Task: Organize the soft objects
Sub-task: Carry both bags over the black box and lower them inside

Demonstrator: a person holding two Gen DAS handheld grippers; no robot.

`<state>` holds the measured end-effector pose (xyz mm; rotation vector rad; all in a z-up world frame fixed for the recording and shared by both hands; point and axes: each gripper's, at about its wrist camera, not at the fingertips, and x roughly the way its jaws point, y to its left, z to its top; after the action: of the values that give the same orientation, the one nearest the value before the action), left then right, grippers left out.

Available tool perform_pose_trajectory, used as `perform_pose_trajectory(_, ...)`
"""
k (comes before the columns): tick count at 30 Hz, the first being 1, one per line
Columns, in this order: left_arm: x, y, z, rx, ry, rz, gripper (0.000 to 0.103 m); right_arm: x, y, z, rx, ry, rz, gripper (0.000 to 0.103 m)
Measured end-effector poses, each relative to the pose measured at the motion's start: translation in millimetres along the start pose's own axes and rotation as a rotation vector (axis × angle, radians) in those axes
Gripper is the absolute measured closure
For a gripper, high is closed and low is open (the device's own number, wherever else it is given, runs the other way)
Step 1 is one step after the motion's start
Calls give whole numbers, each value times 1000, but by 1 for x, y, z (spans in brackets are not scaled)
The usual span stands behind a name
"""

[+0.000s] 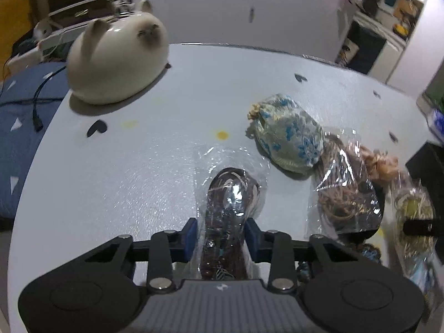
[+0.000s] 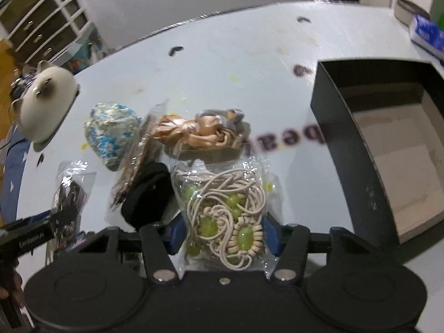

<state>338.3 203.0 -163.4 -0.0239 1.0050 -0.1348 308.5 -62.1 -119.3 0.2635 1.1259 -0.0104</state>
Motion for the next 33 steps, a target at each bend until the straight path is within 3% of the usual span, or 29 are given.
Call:
perform_pose_trajectory(8, -28, 9, -8, -108, -68, 8, 71, -24, 2, -6, -42, -63, 35, 46)
perform_pose_trajectory(18, -80, 1, -15, -167, -169, 8, 71, -62, -3, -15, -74, -160, 92, 46)
perform_pose_trajectory(26, -129, -38, -14, -184, -283, -31, 71, -96, -24, -20, -81, -242, 185, 46)
perform_pose_trajectory(33, -141, -92, -13, -228, -298, -88, 71, -113, -71, -10, -86, -266, 207, 46)
